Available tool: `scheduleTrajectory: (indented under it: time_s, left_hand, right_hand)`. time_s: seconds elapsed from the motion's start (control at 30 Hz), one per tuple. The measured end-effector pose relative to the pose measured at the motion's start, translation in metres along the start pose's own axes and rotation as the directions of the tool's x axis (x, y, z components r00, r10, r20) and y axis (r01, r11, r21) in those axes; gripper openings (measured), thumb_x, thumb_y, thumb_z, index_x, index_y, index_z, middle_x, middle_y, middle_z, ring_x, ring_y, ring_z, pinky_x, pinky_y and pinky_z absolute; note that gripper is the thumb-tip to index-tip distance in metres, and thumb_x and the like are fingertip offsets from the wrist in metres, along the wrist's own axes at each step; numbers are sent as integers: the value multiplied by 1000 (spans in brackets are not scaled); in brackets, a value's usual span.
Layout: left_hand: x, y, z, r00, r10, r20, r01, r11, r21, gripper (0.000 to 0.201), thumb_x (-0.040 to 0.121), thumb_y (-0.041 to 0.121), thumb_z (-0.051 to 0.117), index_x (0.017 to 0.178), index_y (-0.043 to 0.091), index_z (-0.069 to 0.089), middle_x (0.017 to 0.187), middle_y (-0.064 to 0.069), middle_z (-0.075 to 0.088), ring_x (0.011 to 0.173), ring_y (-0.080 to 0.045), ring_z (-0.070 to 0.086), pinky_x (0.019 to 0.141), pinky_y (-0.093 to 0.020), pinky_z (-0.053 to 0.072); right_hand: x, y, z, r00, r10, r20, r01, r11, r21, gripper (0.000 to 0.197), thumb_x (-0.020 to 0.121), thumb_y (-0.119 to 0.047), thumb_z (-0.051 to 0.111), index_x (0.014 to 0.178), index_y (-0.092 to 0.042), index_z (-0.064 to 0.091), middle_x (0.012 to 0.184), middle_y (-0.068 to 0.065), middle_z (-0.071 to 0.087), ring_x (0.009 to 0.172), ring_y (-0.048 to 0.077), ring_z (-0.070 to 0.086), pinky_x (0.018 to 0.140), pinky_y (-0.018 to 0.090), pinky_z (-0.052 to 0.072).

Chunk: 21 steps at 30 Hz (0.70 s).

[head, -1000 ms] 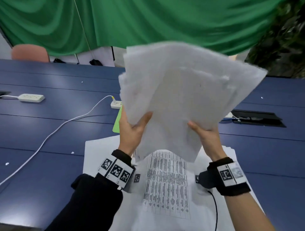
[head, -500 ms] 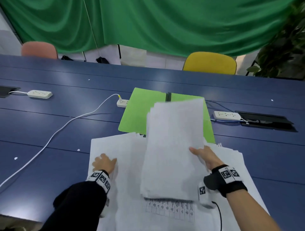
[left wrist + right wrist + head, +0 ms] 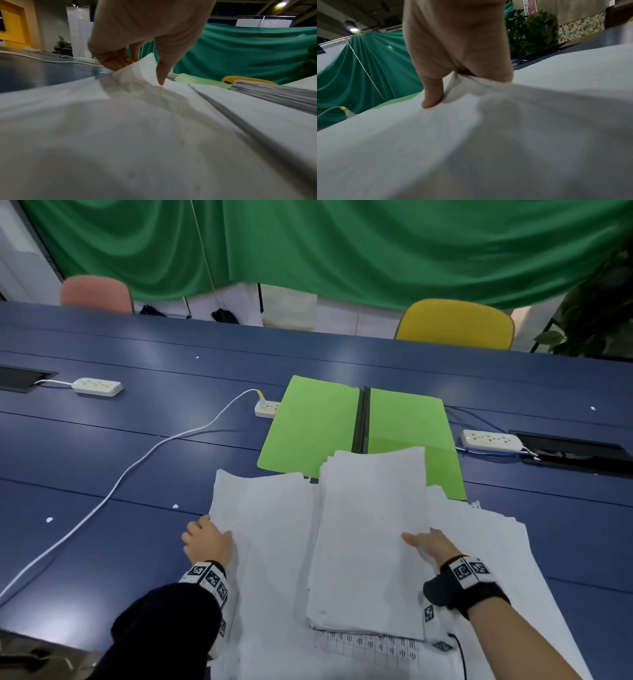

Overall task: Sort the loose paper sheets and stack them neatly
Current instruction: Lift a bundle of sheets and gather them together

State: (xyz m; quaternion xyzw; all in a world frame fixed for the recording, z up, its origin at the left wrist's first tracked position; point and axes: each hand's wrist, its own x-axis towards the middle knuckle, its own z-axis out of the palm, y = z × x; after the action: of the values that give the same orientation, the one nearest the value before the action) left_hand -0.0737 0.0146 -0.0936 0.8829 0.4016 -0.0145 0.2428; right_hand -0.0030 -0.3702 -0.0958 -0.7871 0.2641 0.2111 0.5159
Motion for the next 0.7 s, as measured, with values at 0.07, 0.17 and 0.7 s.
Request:
scheduleTrajectory:
  time_s: [0.07,0.17,0.7]
  left_hand:
    - [-3,-3,3,997,71,-14,-72,995,-67,47,84,8,59,128,0,45,131,-22,38,119,-38,34,93,-50,37]
    - [-5,-7,5,992,123,25,-118,984,-132,39,87,5,49,126,2,46,127,-20,43,115,-37,40,86,-47,41]
    - [-19,94,-146,797,482,-364,-590,749,-302,19,87,12,60,85,-6,64,76,-24,64,73,-34,59,66,-39,44]
  right_hand:
    - [-6,-4,1,1000,7,-3,-7,1000,24,86,82,-21,71,143,8,17,145,20,35,134,34,36,111,42,29]
    - [-8,-4,1,999,32,-24,-31,998,49,84,85,-18,68,143,9,14,146,21,34,135,33,34,111,39,28]
    - [-13,0,4,996,-83,-28,84,995,59,44,85,-6,64,122,11,49,116,15,58,101,30,56,91,37,43]
